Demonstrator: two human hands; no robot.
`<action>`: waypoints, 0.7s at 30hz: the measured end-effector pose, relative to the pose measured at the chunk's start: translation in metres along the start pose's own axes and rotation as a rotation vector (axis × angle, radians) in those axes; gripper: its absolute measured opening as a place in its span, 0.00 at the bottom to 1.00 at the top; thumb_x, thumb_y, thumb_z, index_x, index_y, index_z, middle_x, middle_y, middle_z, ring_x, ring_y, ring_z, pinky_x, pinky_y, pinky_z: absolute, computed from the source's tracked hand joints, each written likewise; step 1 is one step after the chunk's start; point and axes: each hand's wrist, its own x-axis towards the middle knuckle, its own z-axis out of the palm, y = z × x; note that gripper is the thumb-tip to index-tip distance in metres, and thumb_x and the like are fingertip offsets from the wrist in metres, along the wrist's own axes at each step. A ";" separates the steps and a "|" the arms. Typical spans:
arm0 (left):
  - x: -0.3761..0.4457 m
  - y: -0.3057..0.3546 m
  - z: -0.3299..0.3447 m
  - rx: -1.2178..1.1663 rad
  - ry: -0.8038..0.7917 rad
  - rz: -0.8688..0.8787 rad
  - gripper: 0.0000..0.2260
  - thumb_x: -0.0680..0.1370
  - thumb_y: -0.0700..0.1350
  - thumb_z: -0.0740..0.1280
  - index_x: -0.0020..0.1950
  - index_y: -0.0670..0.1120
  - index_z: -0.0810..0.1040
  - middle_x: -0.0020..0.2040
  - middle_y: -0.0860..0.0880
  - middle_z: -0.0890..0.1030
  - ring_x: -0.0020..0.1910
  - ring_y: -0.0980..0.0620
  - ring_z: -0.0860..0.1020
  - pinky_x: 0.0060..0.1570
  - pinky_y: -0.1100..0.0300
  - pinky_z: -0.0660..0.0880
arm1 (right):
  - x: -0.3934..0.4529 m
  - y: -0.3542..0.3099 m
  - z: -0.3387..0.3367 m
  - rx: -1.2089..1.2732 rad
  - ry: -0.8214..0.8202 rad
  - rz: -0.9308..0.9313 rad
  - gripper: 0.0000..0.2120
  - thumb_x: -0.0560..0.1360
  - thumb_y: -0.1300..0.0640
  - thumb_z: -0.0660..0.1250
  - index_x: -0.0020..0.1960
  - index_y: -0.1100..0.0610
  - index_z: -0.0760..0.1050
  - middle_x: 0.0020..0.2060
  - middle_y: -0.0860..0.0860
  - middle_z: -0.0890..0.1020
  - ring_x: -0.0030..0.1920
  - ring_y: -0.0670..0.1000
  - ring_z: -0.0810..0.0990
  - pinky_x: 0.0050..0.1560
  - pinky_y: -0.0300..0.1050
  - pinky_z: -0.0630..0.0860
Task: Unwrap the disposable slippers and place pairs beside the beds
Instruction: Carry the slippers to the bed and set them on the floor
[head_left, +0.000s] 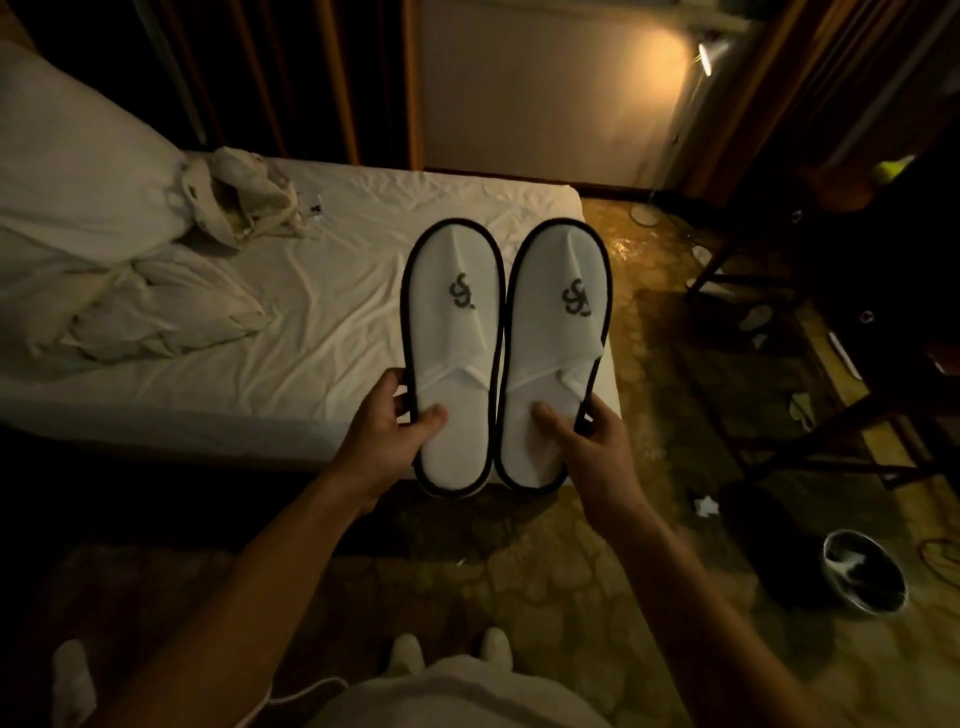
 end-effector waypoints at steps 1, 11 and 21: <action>0.000 -0.001 -0.001 -0.004 0.000 -0.002 0.12 0.78 0.44 0.73 0.55 0.58 0.76 0.57 0.50 0.82 0.57 0.50 0.82 0.52 0.54 0.82 | -0.001 0.000 0.001 -0.004 0.000 0.005 0.23 0.72 0.48 0.78 0.65 0.49 0.79 0.55 0.48 0.87 0.54 0.49 0.87 0.47 0.45 0.85; 0.041 0.055 -0.002 0.001 -0.016 0.105 0.13 0.78 0.43 0.73 0.57 0.57 0.75 0.57 0.50 0.84 0.53 0.51 0.85 0.52 0.47 0.84 | 0.028 -0.061 0.010 0.033 0.009 -0.121 0.20 0.75 0.54 0.76 0.66 0.51 0.78 0.57 0.51 0.87 0.56 0.53 0.87 0.54 0.55 0.85; 0.073 0.124 0.004 -0.035 -0.007 0.241 0.12 0.79 0.43 0.72 0.60 0.52 0.75 0.56 0.49 0.86 0.53 0.50 0.85 0.51 0.47 0.84 | 0.063 -0.126 0.010 0.069 -0.040 -0.292 0.16 0.74 0.52 0.76 0.60 0.41 0.78 0.53 0.44 0.87 0.53 0.49 0.87 0.47 0.48 0.86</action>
